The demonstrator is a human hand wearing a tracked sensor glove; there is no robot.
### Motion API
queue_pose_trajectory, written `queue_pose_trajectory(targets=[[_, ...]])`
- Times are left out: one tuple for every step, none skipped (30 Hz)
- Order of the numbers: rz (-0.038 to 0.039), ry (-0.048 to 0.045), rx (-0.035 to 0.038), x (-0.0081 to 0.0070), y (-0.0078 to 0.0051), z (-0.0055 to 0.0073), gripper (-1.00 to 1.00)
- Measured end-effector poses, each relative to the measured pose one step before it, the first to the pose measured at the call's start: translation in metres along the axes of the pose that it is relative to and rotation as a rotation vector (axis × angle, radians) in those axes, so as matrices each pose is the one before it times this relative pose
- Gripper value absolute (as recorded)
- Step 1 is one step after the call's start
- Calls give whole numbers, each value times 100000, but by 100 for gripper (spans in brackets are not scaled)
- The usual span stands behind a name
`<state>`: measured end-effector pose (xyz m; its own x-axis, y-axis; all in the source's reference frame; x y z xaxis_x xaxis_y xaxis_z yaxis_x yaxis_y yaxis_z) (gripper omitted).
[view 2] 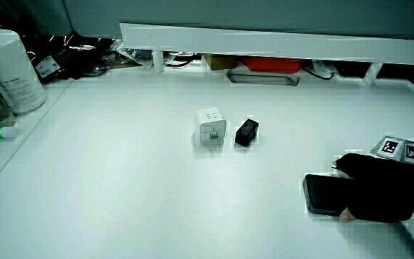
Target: Pick battery
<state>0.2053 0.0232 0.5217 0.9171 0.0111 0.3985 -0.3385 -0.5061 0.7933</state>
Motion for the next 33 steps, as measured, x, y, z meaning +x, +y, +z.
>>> queue_pose_trajectory(targets=[[392,-355,553,19,15,-56,0],[581,1431,-406,-149,-35,-52,0],[466,-1023,218,-170,25,-148,0],[-159,-1001,-772,-318,-43,-127,0],[-199,-1800,-122,-247,45,-174,0],[-1305,-577,-652,268,381,-401,0],[573,68,-808,24,99,-156,0],[1442,713,1729,-96,-176,41,7],[-25,92,1922,204,20,-122,13],[1333,-1089,2496,-401,-308,247,20],[399,-2258,2415,-9,103,-87,27],[876,-318,1573,-204,-72,98,33],[322,-1143,864,-67,5,-3,40],[1137,-52,1025,-124,-71,63,47],[-45,-182,815,49,28,-48,53],[403,-61,172,-98,-65,72,60],[76,-16,824,-180,-150,158,67],[761,945,-135,45,14,-14,73],[-537,-900,11,277,147,-181,80],[1022,-671,1461,-144,-131,127,87],[632,662,185,-190,-126,151,93],[259,795,-308,36,68,-67,100],[-487,-1227,502,-223,-120,158,100],[233,438,-217,93,85,-58,100],[1468,60,1354,-425,-236,388,100],[509,-341,941,-237,-97,289,100],[871,367,242,-476,-191,463,100],[1168,-854,604,-414,-110,377,100],[1082,-836,1299,-379,-105,343,100],[555,-543,1207,-523,-171,451,100],[268,948,-118,-480,-108,430,100],[2315,-302,-319,-767,-202,538,100],[51,1483,509,-12,231,-39,100]])
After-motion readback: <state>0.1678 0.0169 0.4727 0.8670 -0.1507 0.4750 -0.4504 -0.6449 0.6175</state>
